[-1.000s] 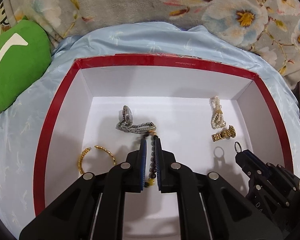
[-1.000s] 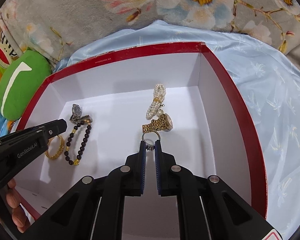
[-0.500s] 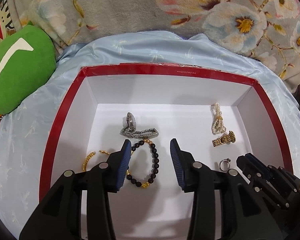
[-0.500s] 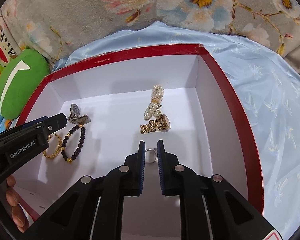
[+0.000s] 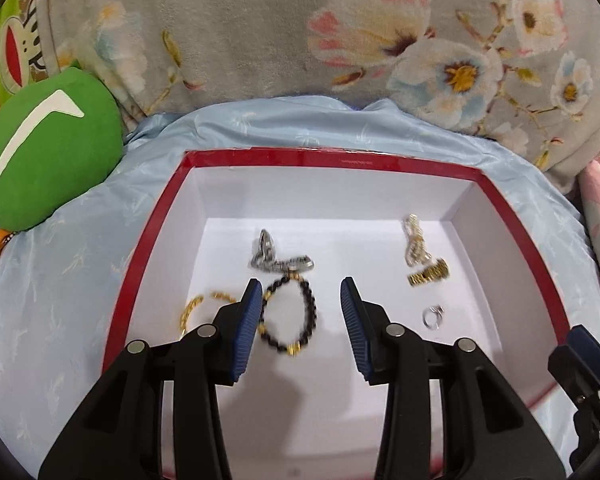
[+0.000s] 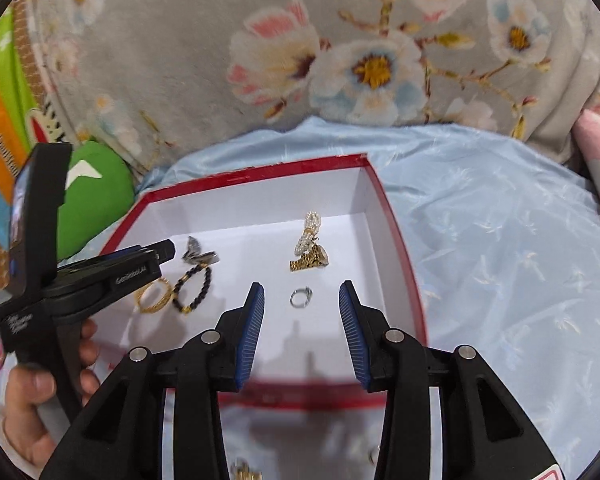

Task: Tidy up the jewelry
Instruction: 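Lift both grippers out of the red box back over the remaining jewelry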

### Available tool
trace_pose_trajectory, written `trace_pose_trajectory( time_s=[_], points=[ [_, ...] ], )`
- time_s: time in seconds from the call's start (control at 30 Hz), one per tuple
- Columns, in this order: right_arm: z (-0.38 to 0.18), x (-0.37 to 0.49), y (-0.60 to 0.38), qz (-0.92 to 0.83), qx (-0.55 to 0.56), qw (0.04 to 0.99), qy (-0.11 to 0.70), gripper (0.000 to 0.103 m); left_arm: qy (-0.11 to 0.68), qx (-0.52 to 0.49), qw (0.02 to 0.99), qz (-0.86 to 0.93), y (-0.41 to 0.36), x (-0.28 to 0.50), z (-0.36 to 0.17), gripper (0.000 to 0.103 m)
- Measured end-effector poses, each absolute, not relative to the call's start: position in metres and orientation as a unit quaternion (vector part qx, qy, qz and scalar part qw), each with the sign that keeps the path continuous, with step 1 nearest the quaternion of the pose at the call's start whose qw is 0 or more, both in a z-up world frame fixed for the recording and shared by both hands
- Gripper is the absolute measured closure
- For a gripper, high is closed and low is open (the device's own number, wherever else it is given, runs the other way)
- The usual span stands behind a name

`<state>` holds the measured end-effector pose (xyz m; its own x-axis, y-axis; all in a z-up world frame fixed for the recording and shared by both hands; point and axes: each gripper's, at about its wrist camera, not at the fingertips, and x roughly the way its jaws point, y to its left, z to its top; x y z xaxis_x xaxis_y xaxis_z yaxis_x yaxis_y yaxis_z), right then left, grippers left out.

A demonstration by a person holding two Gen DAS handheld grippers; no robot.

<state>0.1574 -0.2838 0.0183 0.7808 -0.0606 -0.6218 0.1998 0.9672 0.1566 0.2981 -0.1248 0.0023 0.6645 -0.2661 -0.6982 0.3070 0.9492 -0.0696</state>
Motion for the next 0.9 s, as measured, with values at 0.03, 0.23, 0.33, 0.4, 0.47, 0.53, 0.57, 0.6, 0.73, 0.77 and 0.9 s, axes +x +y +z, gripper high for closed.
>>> trace_pose_trajectory(
  time_s=[0.03, 0.23, 0.33, 0.4, 0.47, 0.53, 0.57, 0.6, 0.73, 0.77, 0.9],
  points=[
    [0.018, 0.145, -0.281, -0.064, 0.106, 0.938, 0.324, 0.064, 0.373, 0.029, 0.914, -0.158, -0.120, 0.286, 0.004, 0.064],
    [-0.014, 0.080, -0.244, -0.042, 0.088, 0.930, 0.353, 0.064, 0.345, 0.042, 0.924, -0.158, -0.086, 0.203, 0.005, 0.054],
    [-0.034, 0.057, -0.232, -0.035, 0.093, 0.923, 0.371, 0.065, 0.324, 0.079, 0.933, -0.131, -0.071, 0.165, 0.007, 0.044],
    [-0.044, 0.047, -0.228, -0.031, 0.100, 0.918, 0.383, 0.064, 0.329, 0.082, 0.932, -0.129, -0.060, 0.149, 0.005, 0.044],
    [-0.051, 0.037, -0.225, -0.033, 0.101, 0.914, 0.392, 0.064, 0.348, 0.073, 0.925, -0.132, -0.047, 0.139, -0.001, 0.044],
    [-0.056, 0.027, -0.224, -0.031, 0.111, 0.910, 0.398, 0.064, 0.373, 0.062, 0.917, -0.129, -0.034, 0.130, -0.012, 0.044],
    [-0.058, 0.024, -0.224, -0.031, 0.114, 0.909, 0.400, 0.064, 0.385, 0.057, 0.913, -0.124, -0.027, 0.127, -0.019, 0.044],
    [-0.060, 0.020, -0.222, -0.033, 0.114, 0.908, 0.402, 0.064, 0.392, 0.054, 0.911, -0.117, -0.021, 0.124, -0.025, 0.044],
    [-0.066, 0.011, -0.216, -0.033, 0.114, 0.905, 0.408, 0.064, 0.424, 0.039, 0.899, -0.104, -0.004, 0.116, -0.047, 0.044],
    [-0.067, 0.009, -0.214, -0.033, 0.114, 0.905, 0.409, 0.064, 0.427, 0.036, 0.898, -0.102, -0.003, 0.114, -0.050, 0.044],
    [-0.068, 0.005, -0.209, -0.032, 0.110, 0.904, 0.412, 0.064, 0.436, 0.041, 0.893, -0.104, -0.004, 0.108, -0.058, 0.044]
  ],
)
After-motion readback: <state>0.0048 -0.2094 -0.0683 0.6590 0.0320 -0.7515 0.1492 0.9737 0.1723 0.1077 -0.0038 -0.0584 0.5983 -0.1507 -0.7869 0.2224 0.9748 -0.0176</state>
